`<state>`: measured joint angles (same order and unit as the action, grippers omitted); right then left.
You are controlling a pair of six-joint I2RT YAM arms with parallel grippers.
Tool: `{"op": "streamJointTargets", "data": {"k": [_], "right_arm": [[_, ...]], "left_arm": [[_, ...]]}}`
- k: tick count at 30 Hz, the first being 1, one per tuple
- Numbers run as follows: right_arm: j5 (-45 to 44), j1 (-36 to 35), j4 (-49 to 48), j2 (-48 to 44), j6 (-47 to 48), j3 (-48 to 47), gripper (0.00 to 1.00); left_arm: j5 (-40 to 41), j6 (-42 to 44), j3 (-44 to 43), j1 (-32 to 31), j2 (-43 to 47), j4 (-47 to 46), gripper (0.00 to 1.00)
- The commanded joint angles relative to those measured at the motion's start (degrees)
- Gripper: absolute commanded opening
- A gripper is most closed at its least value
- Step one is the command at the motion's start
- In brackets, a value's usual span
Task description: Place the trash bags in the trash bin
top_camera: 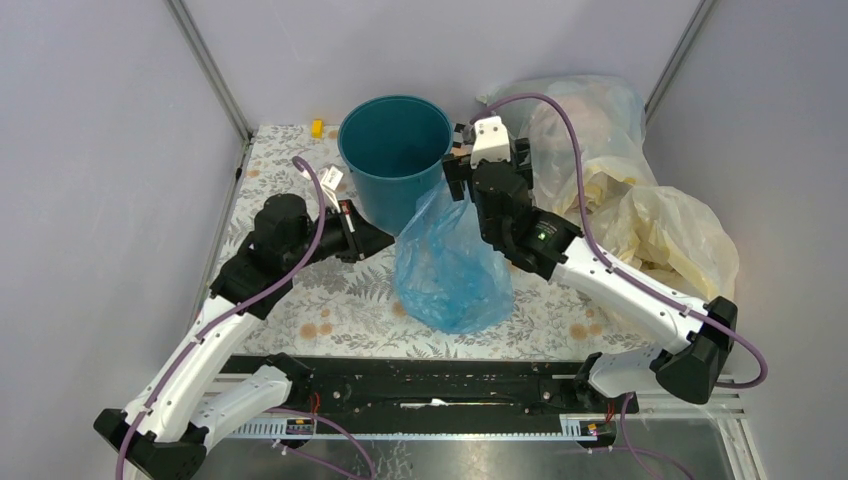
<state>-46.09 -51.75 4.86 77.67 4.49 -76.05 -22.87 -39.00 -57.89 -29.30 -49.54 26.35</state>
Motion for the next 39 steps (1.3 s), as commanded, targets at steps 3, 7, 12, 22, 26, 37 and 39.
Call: {"op": "streamJointTargets", "data": {"k": [3,7,12,22,26,37,39], "right_arm": [[-8.52,3.10,-4.31,-4.21,5.06,-0.76,1.00],[2.16,3.58,-0.20,-7.79,2.55,1.18,1.00],[11.29,3.59,6.68,-8.50,-2.72,1.43,1.00],[13.77,3.58,7.44,-9.13,-7.89,3.25,1.00],[13.24,3.58,7.13,-8.69,-7.85,3.55,1.00],[15.11,3.59,5.45,-6.73,-6.26,5.21,0.95],[14.09,4.06,5.18,-5.75,-5.49,5.15,0.92]], "left_arm": [[4.77,2.90,-2.83,0.03,1.74,2.64,0.00],[5.44,3.14,-2.65,0.03,1.34,2.68,0.00],[1.73,6.71,-0.77,0.03,0.50,-1.21,0.57],[9.12,15.67,10.27,-3.73,-1.08,-24.21,0.99],[20.63,20.25,12.30,-9.11,-3.12,-28.95,0.97],[28.21,21.25,12.55,-9.15,-12.50,-33.99,0.86],[26.98,20.73,12.33,-9.11,-13.91,-33.98,0.84]]}}
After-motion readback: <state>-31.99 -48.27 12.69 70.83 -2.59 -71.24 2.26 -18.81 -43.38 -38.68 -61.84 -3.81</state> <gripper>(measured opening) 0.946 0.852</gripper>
